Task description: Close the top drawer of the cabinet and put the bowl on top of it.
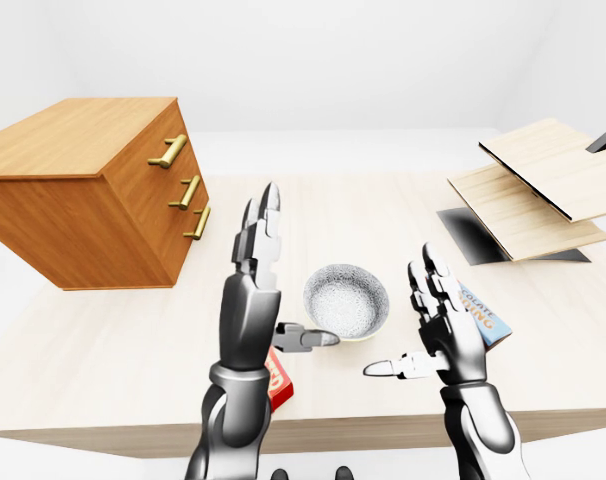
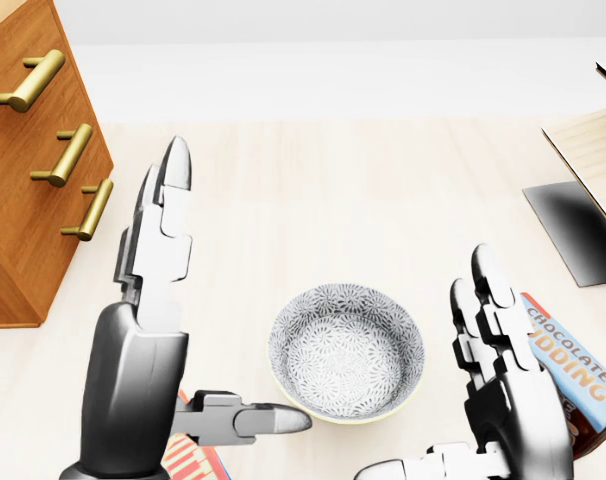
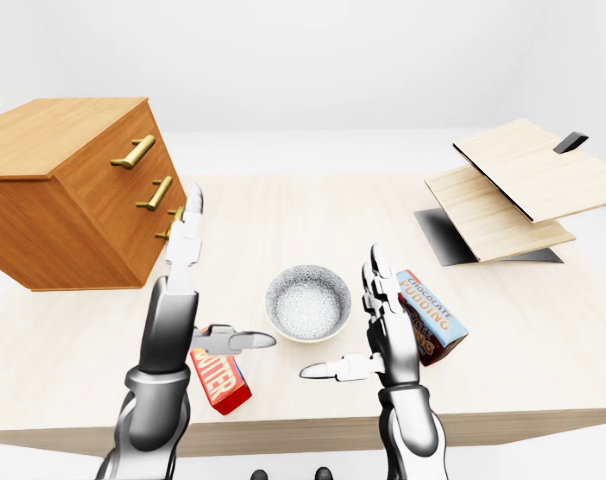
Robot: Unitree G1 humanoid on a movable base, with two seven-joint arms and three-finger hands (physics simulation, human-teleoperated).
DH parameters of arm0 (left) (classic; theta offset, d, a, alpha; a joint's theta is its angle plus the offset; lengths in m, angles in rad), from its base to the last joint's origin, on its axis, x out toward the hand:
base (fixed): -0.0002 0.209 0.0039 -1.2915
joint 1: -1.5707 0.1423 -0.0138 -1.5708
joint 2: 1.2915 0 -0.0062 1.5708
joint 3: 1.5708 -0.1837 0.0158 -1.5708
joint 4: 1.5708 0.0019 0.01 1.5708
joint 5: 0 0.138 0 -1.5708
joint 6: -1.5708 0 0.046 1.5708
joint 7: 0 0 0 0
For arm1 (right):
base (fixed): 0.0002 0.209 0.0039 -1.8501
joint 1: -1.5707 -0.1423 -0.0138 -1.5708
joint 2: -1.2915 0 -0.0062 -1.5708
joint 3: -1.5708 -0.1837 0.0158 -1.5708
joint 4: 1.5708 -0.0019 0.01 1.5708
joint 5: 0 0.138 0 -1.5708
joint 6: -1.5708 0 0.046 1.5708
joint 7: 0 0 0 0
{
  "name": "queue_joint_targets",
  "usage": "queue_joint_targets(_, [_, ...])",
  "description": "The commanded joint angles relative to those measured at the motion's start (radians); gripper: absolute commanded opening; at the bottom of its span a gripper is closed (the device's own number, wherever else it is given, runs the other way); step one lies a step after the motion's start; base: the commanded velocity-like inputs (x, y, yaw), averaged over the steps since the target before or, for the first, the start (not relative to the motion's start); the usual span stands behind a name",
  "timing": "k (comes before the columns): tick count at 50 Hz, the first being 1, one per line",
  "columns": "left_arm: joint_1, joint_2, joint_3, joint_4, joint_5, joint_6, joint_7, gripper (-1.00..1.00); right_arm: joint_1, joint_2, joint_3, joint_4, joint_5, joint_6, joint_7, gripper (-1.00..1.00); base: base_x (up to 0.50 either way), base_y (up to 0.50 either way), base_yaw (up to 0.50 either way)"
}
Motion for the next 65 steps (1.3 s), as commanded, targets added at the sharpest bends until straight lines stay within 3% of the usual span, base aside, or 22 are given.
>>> queue_joint_targets(1, [0.025,-0.011,-0.080,0.038,0.162,0.000,0.087,1.00,-0.003,0.003,-0.009,0.002,0.003,0.001,0.002,1.00,0.00,0.00,0.00])
queue_joint_targets(9, [0.020,-0.021,-0.115,0.064,0.191,0.000,0.091,1.00,-0.006,0.003,-0.010,0.007,-0.002,-0.003,0.001,1.00,0.00,0.00,0.00])
queue_joint_targets(21, [-0.002,-0.046,-0.158,0.148,0.301,0.000,0.085,1.00,0.020,0.006,-0.043,-0.059,0.025,0.026,0.024,1.00,0.00,0.00,0.00])
queue_joint_targets(28, [-0.007,-0.054,-0.180,0.189,0.381,0.000,0.095,1.00,0.031,0.017,-0.048,-0.073,0.025,0.023,0.033,1.00,0.00,0.00,0.00])
queue_joint_targets(33, [-0.016,-0.065,-0.189,0.223,0.423,0.000,0.051,1.00,0.042,0.019,-0.058,-0.096,0.036,0.029,0.039,1.00,0.00,0.00,0.00])
queue_joint_targets(50, [-0.052,-0.104,-0.165,0.371,0.518,0.000,0.003,1.00,0.049,0.033,-0.088,-0.127,0.053,0.044,0.058,1.00,0.00,0.00,0.00])
queue_joint_targets(65, [-0.095,-0.134,-0.133,0.577,0.587,0.000,0.029,1.00,0.041,0.037,-0.098,-0.132,0.062,0.058,0.063,1.00,0.00,0.00,0.00])
